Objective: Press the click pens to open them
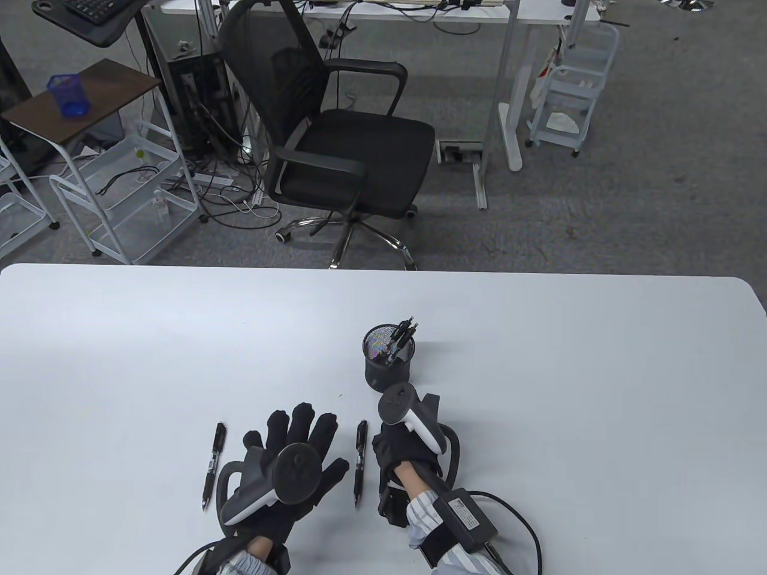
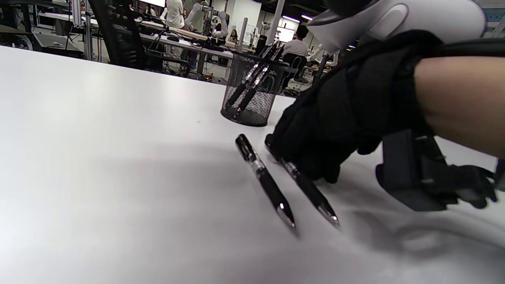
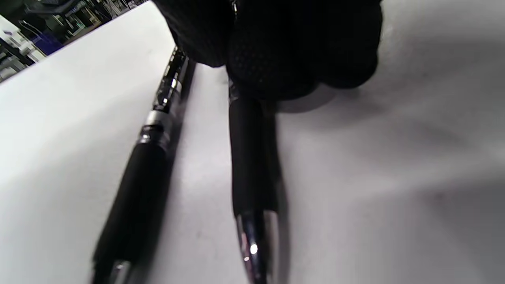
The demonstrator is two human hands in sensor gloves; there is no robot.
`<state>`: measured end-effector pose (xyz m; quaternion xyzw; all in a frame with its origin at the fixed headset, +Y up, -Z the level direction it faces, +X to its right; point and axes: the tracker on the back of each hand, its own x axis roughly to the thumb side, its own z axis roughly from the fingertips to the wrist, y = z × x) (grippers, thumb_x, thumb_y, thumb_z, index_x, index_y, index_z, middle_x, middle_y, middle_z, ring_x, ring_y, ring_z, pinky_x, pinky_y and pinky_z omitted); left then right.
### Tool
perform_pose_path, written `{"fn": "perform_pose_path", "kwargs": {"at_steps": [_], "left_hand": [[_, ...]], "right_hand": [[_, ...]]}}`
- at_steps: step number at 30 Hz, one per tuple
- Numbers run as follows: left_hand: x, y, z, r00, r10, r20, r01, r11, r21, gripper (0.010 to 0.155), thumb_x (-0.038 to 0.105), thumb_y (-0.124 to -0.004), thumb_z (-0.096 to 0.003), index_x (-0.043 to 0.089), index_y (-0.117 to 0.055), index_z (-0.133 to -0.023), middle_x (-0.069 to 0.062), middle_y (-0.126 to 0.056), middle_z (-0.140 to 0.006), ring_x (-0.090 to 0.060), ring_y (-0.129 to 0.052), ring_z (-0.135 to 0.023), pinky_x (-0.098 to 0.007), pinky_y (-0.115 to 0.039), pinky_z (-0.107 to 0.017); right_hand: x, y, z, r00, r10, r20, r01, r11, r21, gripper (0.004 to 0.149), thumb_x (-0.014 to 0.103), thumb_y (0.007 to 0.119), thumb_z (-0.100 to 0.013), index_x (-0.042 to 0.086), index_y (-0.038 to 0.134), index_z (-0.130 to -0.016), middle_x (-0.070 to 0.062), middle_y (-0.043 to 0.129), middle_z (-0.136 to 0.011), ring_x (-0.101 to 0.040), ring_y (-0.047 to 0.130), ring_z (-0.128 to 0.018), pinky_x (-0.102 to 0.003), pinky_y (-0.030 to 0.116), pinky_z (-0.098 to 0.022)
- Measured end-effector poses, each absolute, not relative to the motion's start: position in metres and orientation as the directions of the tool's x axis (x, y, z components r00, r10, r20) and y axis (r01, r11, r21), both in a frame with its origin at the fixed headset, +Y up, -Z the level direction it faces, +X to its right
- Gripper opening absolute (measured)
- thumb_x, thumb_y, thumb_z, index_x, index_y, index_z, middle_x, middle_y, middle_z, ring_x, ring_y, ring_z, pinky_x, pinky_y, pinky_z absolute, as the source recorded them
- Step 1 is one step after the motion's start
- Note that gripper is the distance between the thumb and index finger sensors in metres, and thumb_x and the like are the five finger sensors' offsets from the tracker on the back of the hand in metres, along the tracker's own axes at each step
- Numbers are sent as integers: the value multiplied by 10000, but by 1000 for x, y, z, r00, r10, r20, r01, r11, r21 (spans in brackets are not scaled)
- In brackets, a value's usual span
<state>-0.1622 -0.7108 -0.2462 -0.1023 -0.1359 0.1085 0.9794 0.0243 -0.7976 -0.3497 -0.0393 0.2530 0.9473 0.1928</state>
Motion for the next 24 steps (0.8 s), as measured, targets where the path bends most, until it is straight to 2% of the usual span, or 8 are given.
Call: {"fn": "perform_pose_path", "kwargs": {"at_steps": [12,20,24], "left_hand": [[-163,-711,-246,936,250,248,-193,953,-233,706,592,-516,-706,244,-283,-1275,-218,-172,-1323,-624,-240,-1148,-834,-250,-720],[-163,-711,-246,935,254,248,-196,952,-236,706,592,-515,-707,244,-282,-1275,-218,-176,-1323,-622,-251,-1151,-835,-251,-720],[-163,-711,-246,934,258,247,-200,951,-237,706,591,-516,-707,243,-280,-1274,-221,-177,-1322,-624,-255,-1150,-835,-252,-719]], "right_hand": [[24,-799,-350,-917,339,-212,-399,-775,491,604,223,744,-652,-51,451,-1103,-208,768,-797,-170,925,-529,-340,840,-443],[27,-798,-351,-909,344,-234,-416,-780,467,577,236,784,-636,-17,517,-1082,-178,842,-746,-162,971,-482,-331,873,-395],[30,-800,-351,-893,372,-252,-449,-761,468,573,243,774,-641,-8,504,-1079,-177,826,-751,-163,960,-492,-336,865,-404]]}}
